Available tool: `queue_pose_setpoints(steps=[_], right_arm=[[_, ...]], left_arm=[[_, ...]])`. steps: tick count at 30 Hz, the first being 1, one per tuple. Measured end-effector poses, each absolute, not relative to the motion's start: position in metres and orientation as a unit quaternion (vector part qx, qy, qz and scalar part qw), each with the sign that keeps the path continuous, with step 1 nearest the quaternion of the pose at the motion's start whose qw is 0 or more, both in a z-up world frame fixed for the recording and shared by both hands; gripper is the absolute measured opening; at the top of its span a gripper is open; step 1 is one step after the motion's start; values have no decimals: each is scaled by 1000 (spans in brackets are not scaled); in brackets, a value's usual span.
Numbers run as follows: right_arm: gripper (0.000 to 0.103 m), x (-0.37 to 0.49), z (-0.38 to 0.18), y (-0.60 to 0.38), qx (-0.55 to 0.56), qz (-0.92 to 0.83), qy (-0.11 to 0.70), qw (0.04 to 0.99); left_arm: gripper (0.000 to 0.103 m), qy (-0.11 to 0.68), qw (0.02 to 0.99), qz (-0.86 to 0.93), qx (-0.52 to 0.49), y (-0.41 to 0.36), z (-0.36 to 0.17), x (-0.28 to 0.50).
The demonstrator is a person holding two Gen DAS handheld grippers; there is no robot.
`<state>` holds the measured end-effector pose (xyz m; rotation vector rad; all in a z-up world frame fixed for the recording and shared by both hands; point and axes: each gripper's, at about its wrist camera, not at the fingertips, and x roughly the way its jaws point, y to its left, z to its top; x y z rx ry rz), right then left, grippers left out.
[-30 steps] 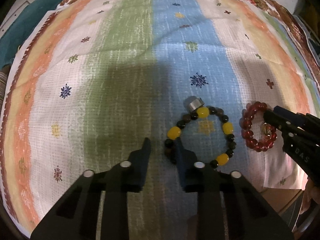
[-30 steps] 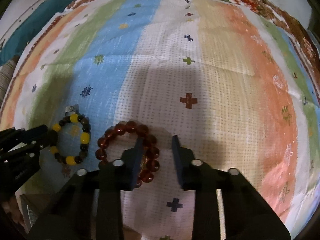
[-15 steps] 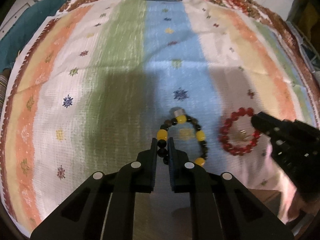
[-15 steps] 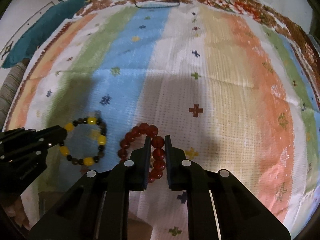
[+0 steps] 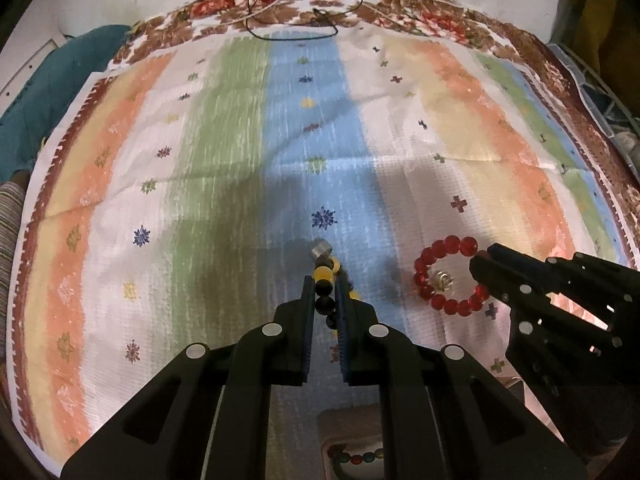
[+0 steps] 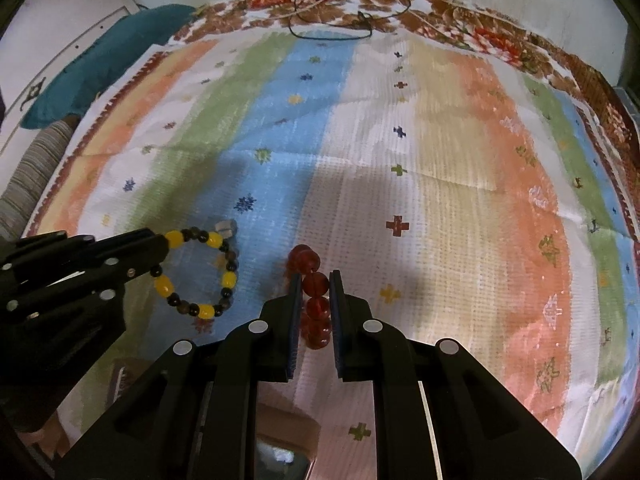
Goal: Organize jewelry
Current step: 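Lift yellow-black bracelet with left tool toward tin while right tool carries red bracelet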
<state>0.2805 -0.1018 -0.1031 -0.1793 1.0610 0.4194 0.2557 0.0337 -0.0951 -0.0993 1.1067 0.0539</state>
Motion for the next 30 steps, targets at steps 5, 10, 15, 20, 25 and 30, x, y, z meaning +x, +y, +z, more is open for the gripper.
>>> queue_pose_setpoints(steps=[5,10,15,20,25,30], right_arm=[[14,274,-92,-104,-77,204,493,842],[14,266,-82,-105,-72,210,484,847],[14,258,-74,-107,-69,213,476,850],[14,251,-68,-108,-70,215,468,854],[14,244,-61,-111,-64,219,461,858],[14,237,-54,-115,-55,224,457,859]], left_arm=[[10,517,854,24,-51,36,-86,252],[10,508,859,24,-61,40,-78,247],[10,502,861,17,-76,42,-70,241],[10,494,866,12,-75,39,-61,235],[10,484,871,3,-85,38,-49,227],[10,472,877,-7,-93,37,-35,216]])
